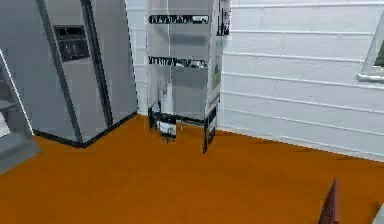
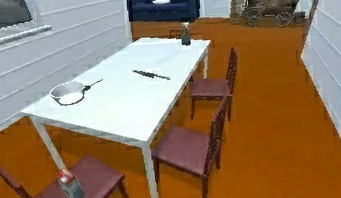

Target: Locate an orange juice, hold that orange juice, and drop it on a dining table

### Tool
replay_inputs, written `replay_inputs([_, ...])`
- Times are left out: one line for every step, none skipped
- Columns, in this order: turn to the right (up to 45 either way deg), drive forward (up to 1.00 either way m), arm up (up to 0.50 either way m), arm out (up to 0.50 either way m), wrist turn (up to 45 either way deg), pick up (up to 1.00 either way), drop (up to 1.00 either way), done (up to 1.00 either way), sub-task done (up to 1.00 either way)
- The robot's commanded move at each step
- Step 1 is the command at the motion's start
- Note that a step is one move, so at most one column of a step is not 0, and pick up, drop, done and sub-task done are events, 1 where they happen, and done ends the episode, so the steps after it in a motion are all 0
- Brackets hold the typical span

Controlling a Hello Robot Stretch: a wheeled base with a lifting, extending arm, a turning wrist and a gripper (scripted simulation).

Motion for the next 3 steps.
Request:
replay_inputs([-33.0, 0.0, 0.0, 0.0, 0.0, 0.0, 0.0, 0.0, 0.0])
replay_inputs([45.0, 0.0, 0.0, 0.0, 0.0, 0.0, 0.0, 0.0, 0.0])
replay_inputs([27.0, 0.0, 0.0, 0.0, 0.0, 0.0, 0.0, 0.0, 0.0])
